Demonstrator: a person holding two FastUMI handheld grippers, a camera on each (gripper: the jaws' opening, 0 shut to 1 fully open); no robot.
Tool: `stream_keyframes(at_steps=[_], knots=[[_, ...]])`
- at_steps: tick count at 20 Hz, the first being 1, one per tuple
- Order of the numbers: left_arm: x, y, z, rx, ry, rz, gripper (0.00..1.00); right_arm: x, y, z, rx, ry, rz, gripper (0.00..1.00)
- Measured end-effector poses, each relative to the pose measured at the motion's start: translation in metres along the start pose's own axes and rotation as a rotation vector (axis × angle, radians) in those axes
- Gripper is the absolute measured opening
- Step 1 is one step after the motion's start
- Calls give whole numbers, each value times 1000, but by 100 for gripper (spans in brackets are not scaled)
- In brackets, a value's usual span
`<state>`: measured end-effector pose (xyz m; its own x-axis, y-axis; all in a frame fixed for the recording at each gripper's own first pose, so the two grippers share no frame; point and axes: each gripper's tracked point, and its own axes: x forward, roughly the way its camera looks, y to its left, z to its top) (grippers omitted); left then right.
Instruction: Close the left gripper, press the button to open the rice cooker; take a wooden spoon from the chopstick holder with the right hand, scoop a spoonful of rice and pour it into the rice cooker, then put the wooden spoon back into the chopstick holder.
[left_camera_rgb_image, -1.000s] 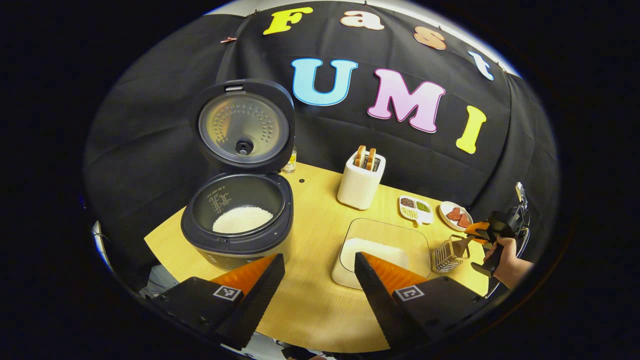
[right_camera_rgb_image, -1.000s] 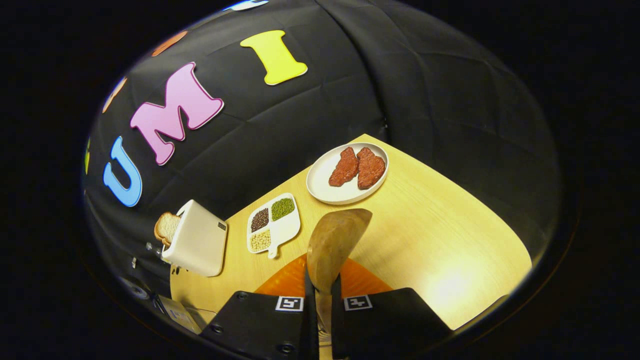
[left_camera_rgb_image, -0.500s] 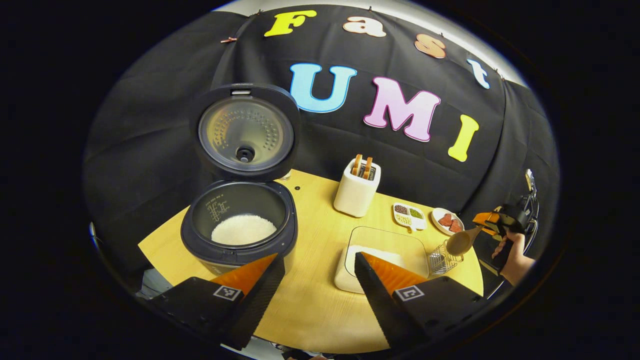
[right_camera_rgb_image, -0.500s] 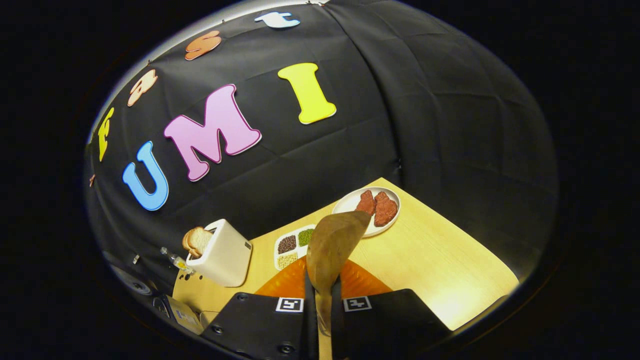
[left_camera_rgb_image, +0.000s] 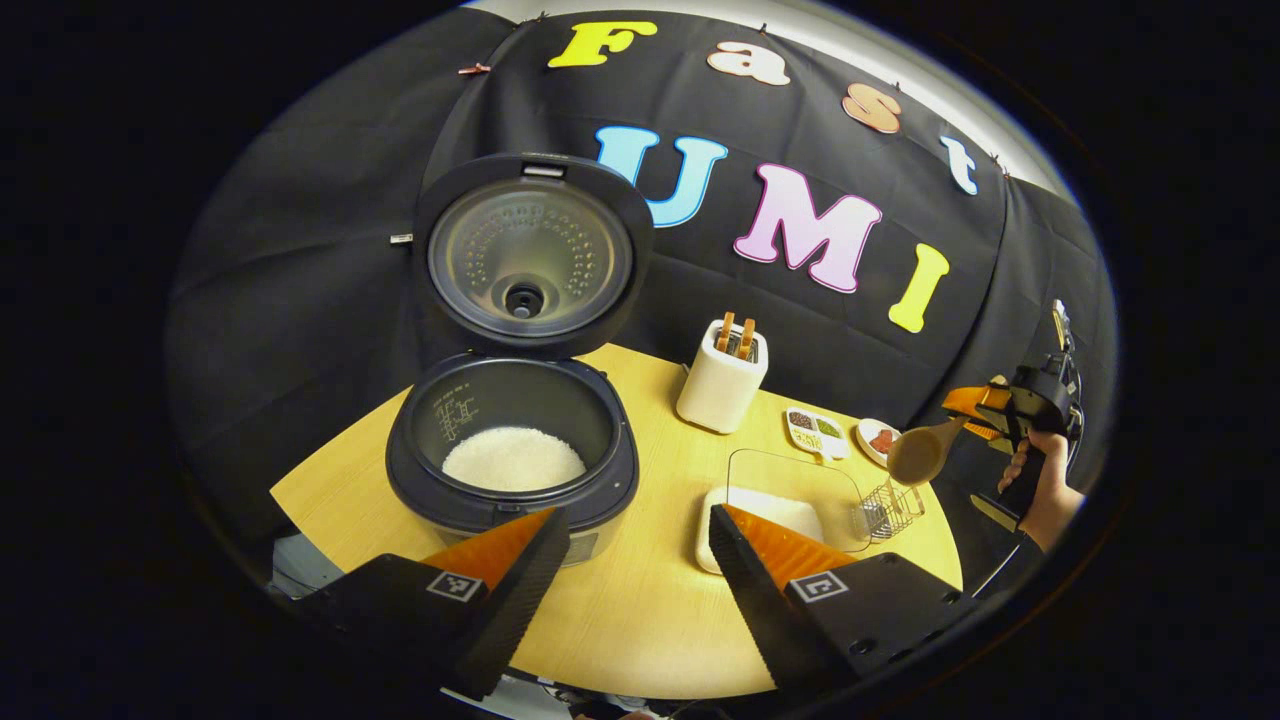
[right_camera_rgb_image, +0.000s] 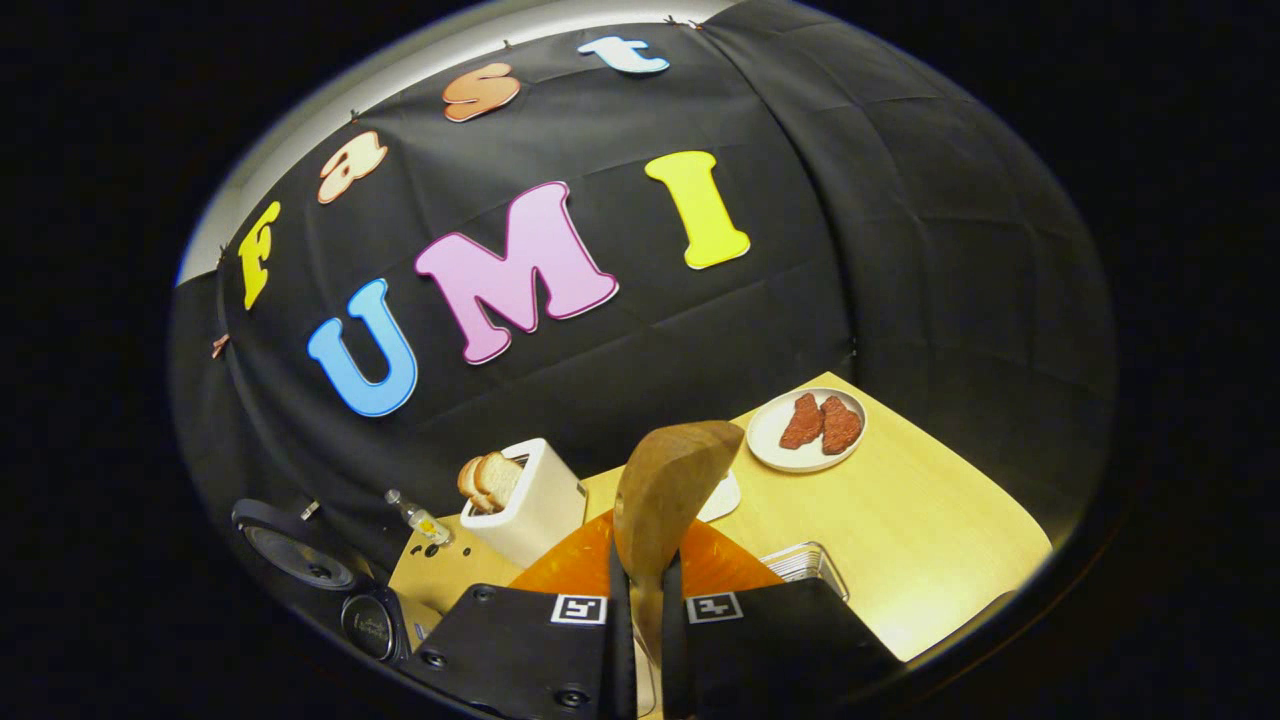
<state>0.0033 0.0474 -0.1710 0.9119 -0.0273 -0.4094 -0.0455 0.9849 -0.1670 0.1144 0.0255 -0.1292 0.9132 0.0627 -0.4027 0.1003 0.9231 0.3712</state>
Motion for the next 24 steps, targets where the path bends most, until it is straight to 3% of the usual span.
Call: stream_keyframes(at_steps=[7,14,19,24], knots=[[-6,21,-6,55,5,-66,93,8,36,-70,-74,67,-7,14],[-5,50,-22,94,32,-76,95,24,29,-127,-227,87,-56,14],[-7,70,-45,73,73,-66,95,32,18,-158,-251,85,-110,14],[-9,83,-47,56,77,-50,95,24,44,-189,-237,123,-79,14]])
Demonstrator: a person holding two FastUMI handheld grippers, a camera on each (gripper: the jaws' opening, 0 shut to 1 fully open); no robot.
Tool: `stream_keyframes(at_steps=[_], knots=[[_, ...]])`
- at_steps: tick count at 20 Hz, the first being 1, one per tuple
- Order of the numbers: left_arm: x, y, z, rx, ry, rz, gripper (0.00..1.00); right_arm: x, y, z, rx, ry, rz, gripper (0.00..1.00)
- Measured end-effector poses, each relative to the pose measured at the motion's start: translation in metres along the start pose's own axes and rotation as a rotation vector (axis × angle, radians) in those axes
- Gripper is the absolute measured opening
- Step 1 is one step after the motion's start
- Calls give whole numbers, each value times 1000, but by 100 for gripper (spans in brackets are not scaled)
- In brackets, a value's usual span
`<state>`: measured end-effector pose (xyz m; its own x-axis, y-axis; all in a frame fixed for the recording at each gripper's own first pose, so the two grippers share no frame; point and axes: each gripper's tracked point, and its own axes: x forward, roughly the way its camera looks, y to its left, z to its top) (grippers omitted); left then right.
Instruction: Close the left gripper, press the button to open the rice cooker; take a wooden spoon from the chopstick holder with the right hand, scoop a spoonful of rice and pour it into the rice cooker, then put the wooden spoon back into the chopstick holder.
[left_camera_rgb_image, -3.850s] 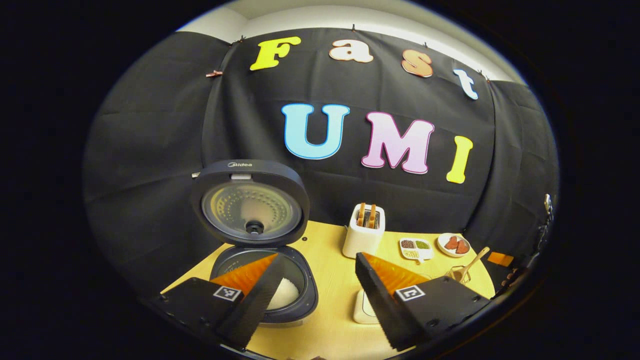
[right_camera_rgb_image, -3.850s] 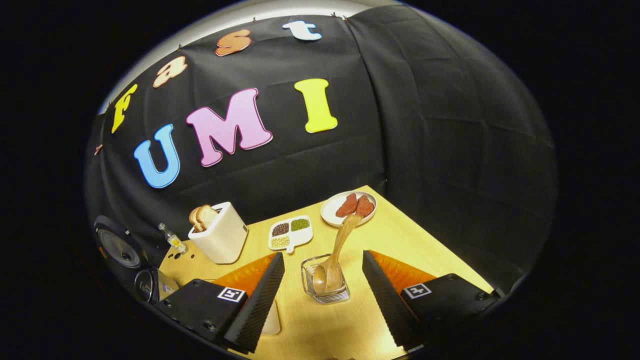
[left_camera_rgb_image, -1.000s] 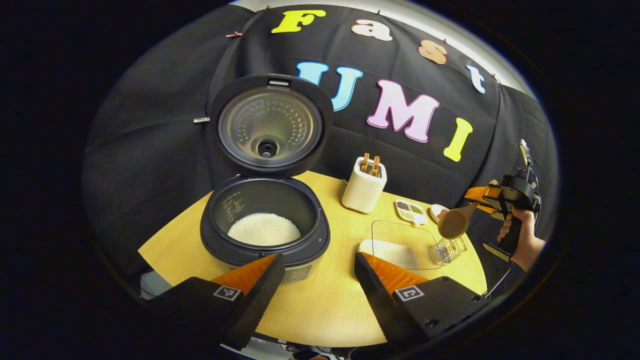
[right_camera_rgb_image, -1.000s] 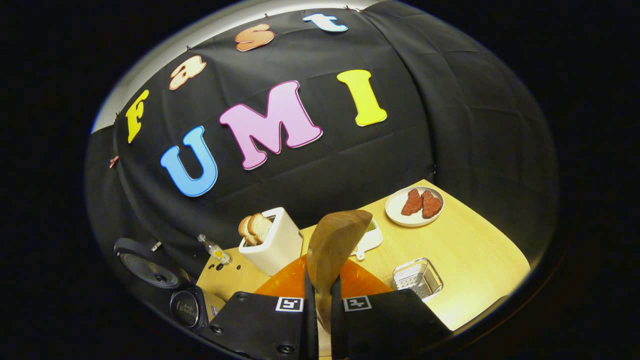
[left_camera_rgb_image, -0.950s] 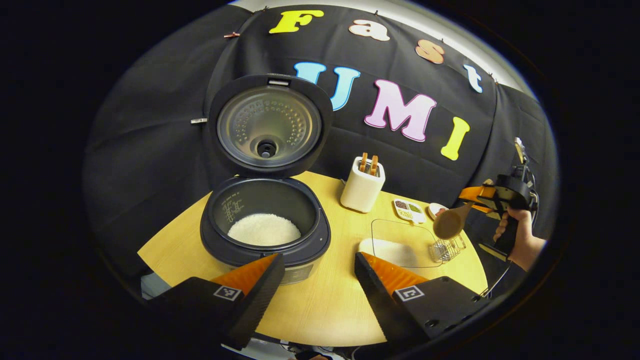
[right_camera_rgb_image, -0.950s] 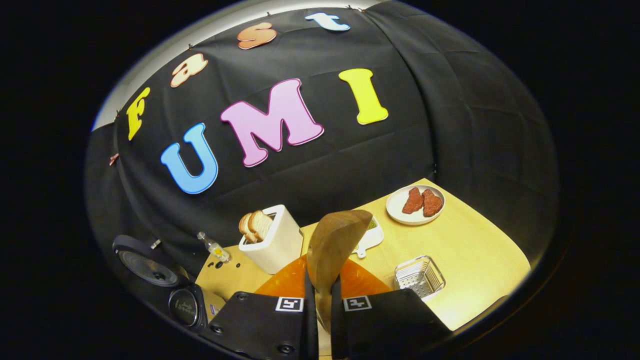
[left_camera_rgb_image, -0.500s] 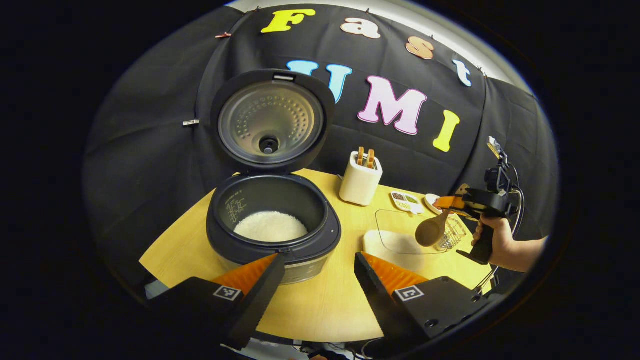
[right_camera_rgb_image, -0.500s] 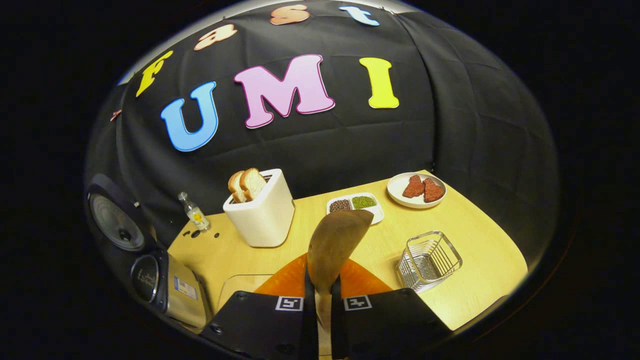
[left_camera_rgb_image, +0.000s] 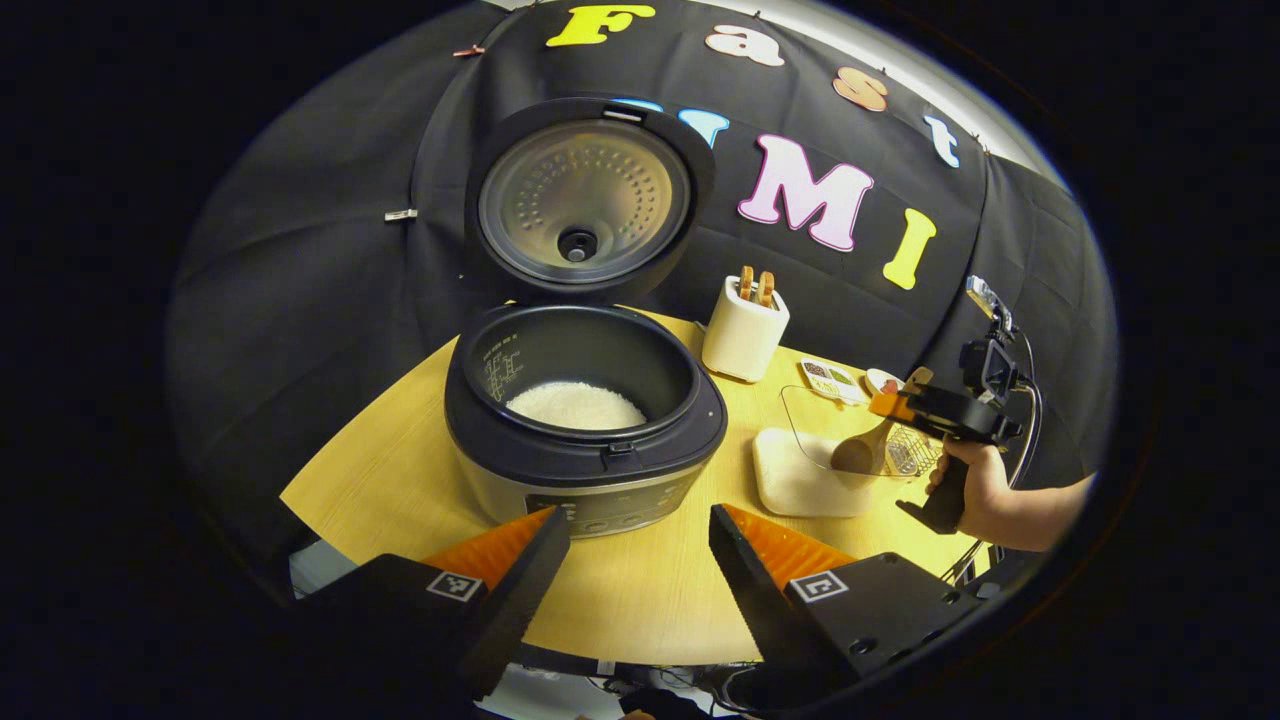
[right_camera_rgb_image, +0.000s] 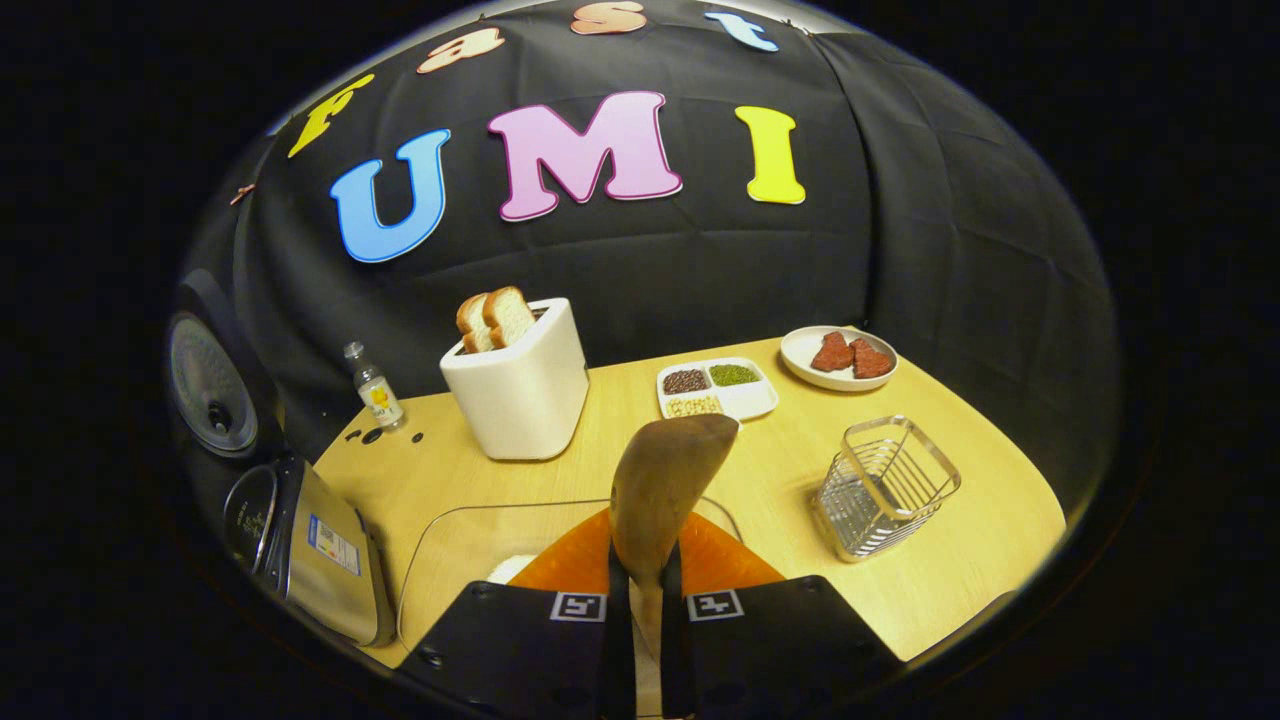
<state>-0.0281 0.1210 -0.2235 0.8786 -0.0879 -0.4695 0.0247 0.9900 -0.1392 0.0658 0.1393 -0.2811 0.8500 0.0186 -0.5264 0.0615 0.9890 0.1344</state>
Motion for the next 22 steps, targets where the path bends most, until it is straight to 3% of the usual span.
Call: stream_keyframes(at_steps=[6,7,8,15,22], knots=[[-5,9,0,-5,-13,16,95,-8,24,-18,141,91,41,14],[-6,10,-2,-9,-10,17,95,-8,25,-19,178,110,42,10],[-5,11,-3,-16,-8,15,96,-8,27,-19,205,124,44,14],[-11,12,4,-40,-34,13,96,-18,58,-22,320,209,122,14],[-22,11,12,-64,-68,20,96,-29,32,-4,499,233,89,14]])
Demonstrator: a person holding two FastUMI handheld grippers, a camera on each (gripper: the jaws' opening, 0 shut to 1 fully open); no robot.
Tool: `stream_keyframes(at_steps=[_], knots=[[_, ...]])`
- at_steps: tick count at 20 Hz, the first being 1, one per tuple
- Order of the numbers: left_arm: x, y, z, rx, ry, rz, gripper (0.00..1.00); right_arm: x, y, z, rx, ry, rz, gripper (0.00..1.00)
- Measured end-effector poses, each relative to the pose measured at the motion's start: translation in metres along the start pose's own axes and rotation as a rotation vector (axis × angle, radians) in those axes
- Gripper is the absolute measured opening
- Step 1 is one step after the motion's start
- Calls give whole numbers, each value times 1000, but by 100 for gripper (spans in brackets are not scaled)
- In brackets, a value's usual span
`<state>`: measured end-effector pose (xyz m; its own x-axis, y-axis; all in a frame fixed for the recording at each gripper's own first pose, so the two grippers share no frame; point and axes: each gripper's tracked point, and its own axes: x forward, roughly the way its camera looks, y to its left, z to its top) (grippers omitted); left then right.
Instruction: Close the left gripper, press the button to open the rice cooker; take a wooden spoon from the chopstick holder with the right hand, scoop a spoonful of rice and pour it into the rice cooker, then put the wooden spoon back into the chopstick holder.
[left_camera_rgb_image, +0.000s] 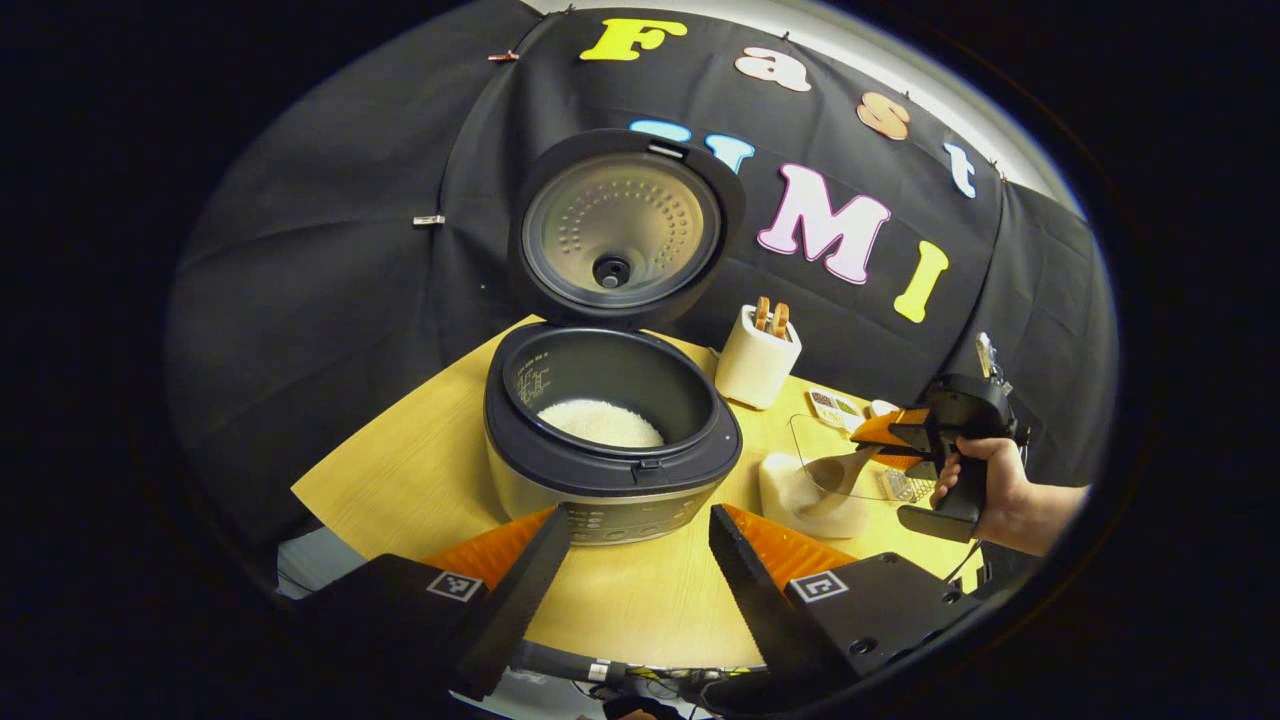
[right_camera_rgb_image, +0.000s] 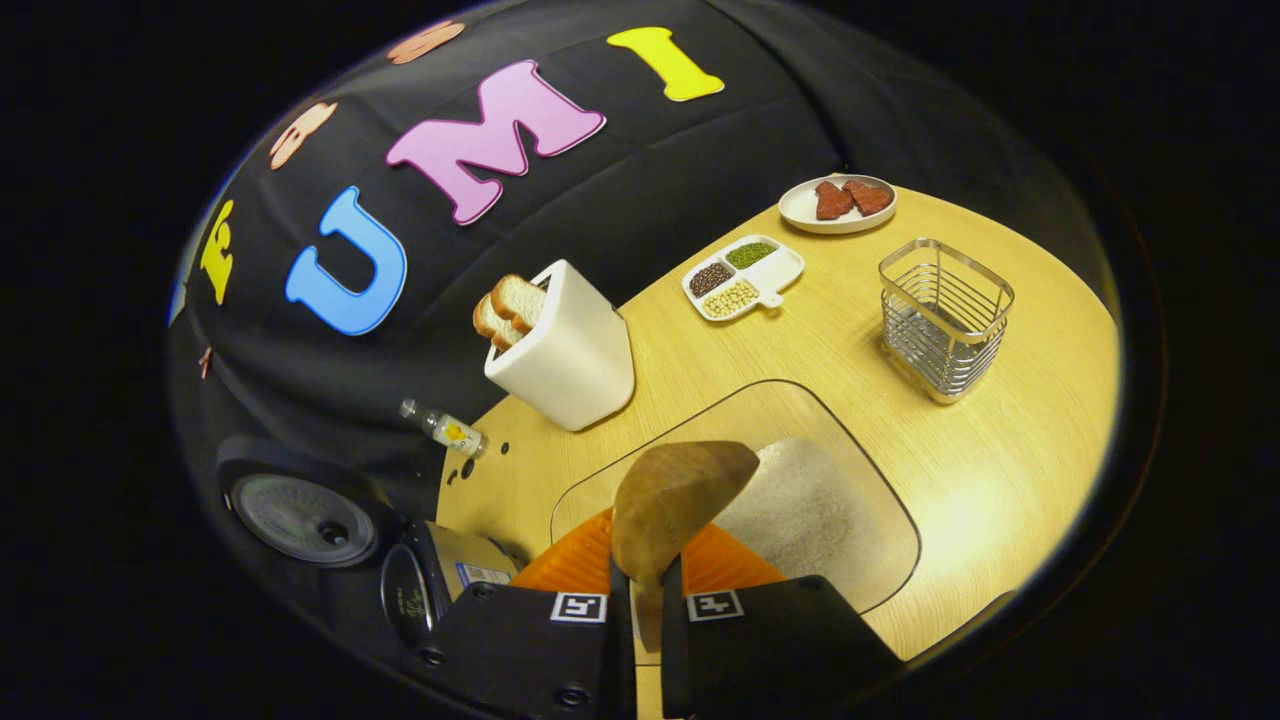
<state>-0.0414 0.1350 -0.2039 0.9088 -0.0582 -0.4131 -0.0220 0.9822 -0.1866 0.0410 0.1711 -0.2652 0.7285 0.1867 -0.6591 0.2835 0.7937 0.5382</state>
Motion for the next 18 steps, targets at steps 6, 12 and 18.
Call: stream_keyframes(at_steps=[6,12,18], knots=[[-10,13,23,93,-50,32,96,-23,-19,38,221,-23,-32,14],[-15,32,46,89,-107,67,95,-46,-8,70,366,-52,22,14],[-24,39,52,46,-143,72,96,-61,48,75,364,-30,146,14]])
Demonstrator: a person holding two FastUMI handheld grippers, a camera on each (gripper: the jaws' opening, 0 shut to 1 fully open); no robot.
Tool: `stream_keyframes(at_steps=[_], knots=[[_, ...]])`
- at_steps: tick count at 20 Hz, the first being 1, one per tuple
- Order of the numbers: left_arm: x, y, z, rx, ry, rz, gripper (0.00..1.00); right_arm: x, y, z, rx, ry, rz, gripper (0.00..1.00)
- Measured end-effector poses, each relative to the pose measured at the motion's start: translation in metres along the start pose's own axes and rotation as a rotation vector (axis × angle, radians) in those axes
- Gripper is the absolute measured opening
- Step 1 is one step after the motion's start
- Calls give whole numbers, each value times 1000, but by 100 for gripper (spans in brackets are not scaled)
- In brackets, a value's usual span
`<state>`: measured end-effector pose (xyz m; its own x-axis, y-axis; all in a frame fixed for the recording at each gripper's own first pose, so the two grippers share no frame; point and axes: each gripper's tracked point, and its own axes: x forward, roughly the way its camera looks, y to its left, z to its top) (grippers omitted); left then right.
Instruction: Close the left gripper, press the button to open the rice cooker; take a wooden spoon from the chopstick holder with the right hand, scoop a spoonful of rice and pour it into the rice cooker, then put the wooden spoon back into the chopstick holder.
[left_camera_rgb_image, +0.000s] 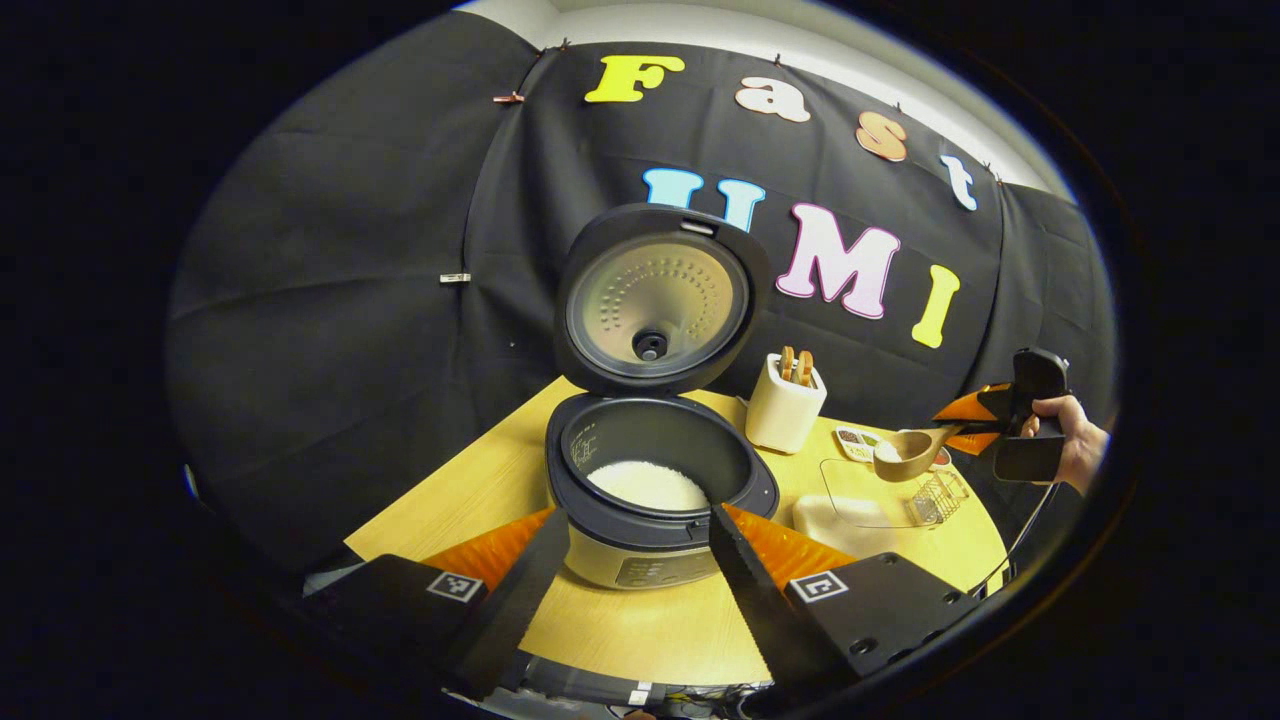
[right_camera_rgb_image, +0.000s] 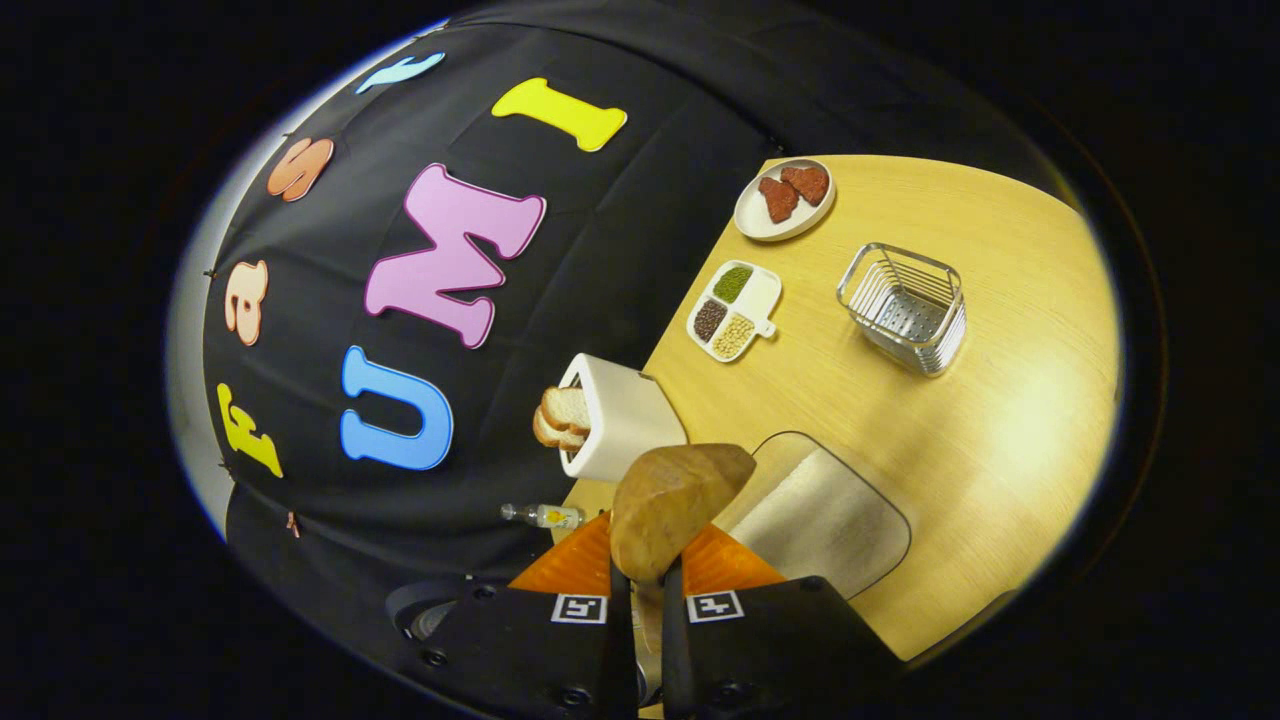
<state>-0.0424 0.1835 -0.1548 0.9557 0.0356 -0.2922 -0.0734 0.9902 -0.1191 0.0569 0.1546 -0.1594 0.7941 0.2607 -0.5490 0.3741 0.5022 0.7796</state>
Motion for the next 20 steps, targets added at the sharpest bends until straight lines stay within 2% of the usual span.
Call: stream_keyframes(at_steps=[4,7,10,13,17,20], knots=[[-7,6,-3,-32,-14,1,96,5,42,-31,6,72,74,14],[-9,22,-6,-76,-27,8,96,10,65,-56,1,113,101,14],[-13,47,-10,-104,-34,45,96,16,87,-87,-47,159,137,14],[-19,73,-16,-83,-35,85,96,23,107,-116,-87,186,171,14],[-21,98,-18,-96,-28,121,95,32,130,-156,-193,215,202,14],[-21,107,-20,-131,-25,127,96,39,148,-179,-342,187,235,14]])
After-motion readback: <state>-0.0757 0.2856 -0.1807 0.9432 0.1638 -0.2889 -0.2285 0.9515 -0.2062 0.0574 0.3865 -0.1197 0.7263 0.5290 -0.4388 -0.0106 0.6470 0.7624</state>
